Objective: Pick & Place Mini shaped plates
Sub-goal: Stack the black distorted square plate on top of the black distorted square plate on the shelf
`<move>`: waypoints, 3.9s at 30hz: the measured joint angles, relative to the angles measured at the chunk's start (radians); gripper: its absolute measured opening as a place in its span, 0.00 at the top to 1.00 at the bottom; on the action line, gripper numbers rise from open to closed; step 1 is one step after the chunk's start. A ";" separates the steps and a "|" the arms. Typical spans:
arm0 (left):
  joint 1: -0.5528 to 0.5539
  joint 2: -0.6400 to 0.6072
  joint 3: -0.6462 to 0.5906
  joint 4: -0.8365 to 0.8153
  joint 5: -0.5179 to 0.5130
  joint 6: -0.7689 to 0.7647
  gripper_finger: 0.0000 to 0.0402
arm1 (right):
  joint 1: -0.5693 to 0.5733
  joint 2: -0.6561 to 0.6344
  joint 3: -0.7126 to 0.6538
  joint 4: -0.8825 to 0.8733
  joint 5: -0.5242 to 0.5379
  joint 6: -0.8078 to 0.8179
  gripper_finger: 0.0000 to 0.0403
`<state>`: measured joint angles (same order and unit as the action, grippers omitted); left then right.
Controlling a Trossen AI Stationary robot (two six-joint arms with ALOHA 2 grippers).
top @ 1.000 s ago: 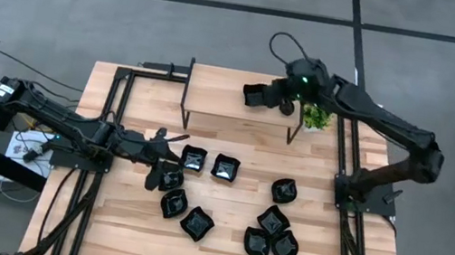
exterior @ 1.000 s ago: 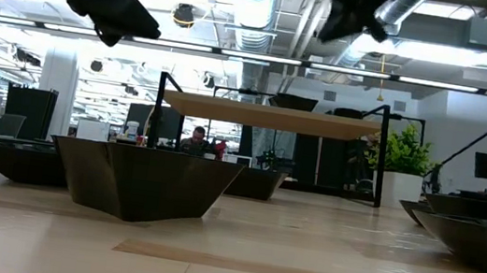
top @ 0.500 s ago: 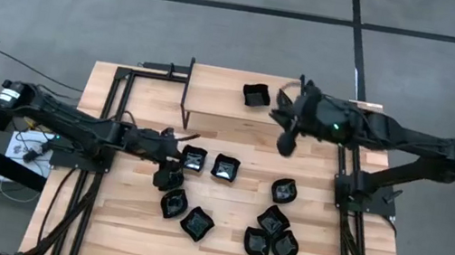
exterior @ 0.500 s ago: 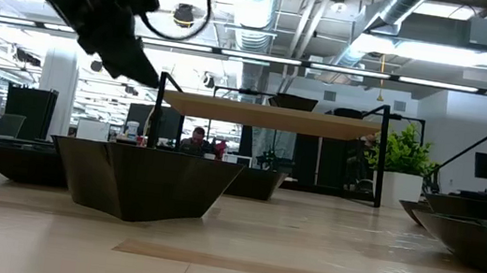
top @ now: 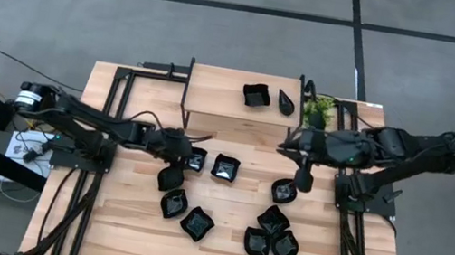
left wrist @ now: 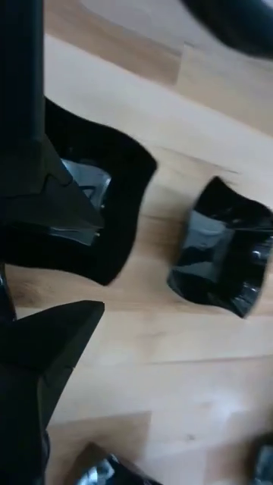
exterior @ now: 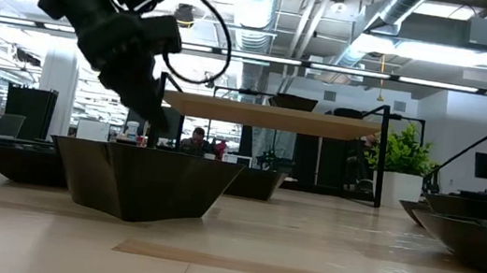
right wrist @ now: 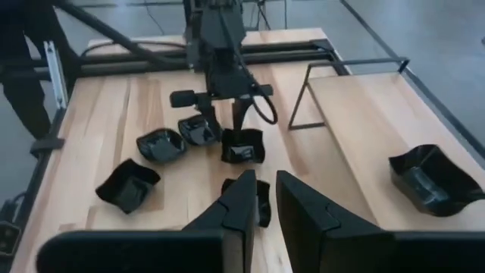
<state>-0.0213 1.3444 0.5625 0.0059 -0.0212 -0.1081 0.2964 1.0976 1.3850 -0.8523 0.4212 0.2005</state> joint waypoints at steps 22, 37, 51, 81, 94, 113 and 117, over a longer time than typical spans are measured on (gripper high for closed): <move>-0.030 0.047 0.000 0.013 0.020 0.025 0.58 | 0.083 0.001 -0.032 0.003 0.075 0.062 0.88; -0.061 0.138 -0.001 0.054 -0.047 0.091 0.58 | 0.083 0.002 -0.032 0.022 0.075 0.071 0.88; -0.061 0.155 -0.001 0.078 -0.061 0.112 0.58 | 0.083 0.002 -0.032 0.023 0.075 0.084 0.88; -0.102 0.021 -0.001 0.091 -0.112 0.245 0.98 | 0.083 0.002 -0.032 0.023 0.075 0.100 0.88; -0.100 0.037 -0.001 0.079 -0.089 0.137 0.86 | 0.124 0.004 -0.032 0.022 0.051 0.142 0.88; -0.112 0.161 -0.002 0.078 -0.128 0.129 0.60 | 0.135 0.004 -0.032 0.021 0.055 0.153 0.88; -0.112 0.163 -0.002 0.081 -0.128 0.130 0.64 | 0.135 0.004 -0.032 0.019 0.055 0.153 0.88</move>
<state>-0.1337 1.5078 0.5607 0.0873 -0.1493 0.0216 0.4316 1.1015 1.3525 -0.8330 0.4763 0.3532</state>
